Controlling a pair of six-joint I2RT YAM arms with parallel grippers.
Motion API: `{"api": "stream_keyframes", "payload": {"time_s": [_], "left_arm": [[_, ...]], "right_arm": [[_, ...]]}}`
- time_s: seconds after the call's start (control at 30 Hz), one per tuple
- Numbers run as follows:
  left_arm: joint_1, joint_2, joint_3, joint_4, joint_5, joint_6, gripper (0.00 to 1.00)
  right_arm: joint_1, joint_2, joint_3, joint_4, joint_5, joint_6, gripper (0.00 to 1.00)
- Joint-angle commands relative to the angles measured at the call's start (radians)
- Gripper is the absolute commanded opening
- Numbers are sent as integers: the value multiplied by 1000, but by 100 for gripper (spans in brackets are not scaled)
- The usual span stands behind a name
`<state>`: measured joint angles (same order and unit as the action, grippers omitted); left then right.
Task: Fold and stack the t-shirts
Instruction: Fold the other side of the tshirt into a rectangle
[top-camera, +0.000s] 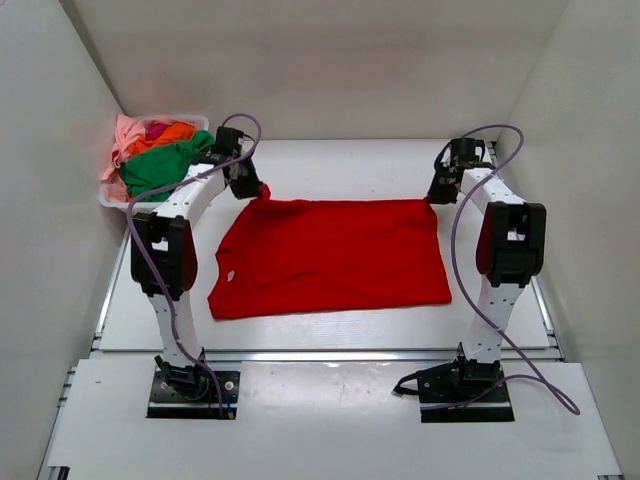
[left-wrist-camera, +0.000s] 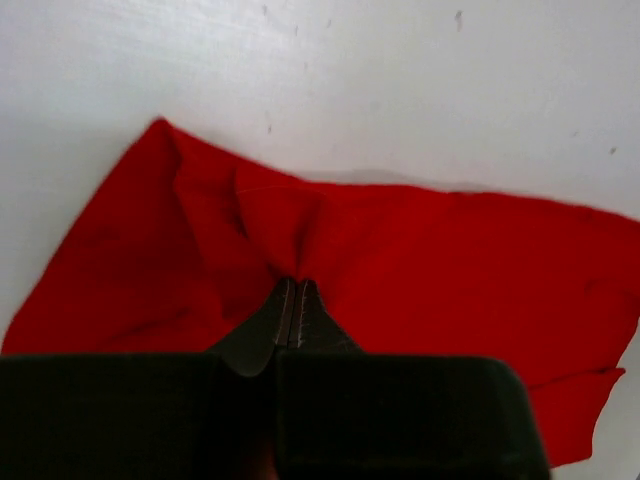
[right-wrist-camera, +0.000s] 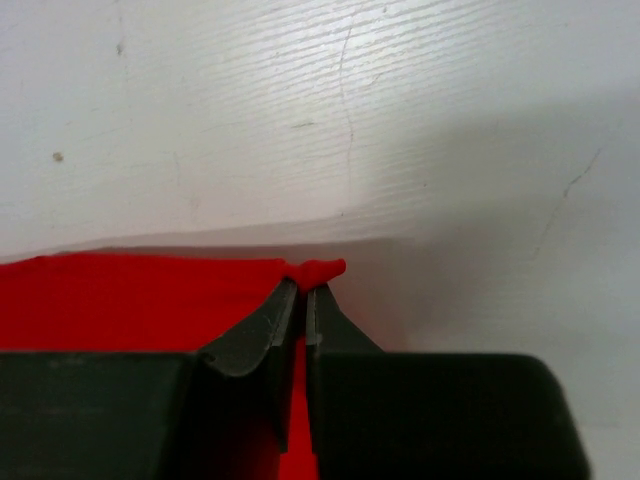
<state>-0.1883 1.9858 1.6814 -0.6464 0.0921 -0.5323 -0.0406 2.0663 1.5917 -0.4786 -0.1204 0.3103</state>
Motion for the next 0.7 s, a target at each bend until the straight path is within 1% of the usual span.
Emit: {"api": "stream_keyframes", "payload": {"time_s": [0.0, 0.17, 0.4, 0.5, 0.53, 0.67], "left_arm": [[-16, -123, -83, 14, 29, -15, 0], [-23, -241, -216, -2, 34, -31, 0], [-28, -407, -377, -19, 29, -53, 0], [1, -494, -506, 4, 60, -90, 0], [12, -508, -526, 2, 66, -95, 0], [9, -588, -620, -13, 67, -101, 0]], "right_arm": [[2, -86, -30, 38, -25, -36, 0], [-11, -184, -146, 66, -99, -30, 0], [-19, -293, -295, 81, -99, -30, 0], [-44, -340, -349, 89, -107, -37, 0], [-47, -347, -367, 89, -107, -34, 0], [-71, -382, -403, 89, -125, -48, 0]]}}
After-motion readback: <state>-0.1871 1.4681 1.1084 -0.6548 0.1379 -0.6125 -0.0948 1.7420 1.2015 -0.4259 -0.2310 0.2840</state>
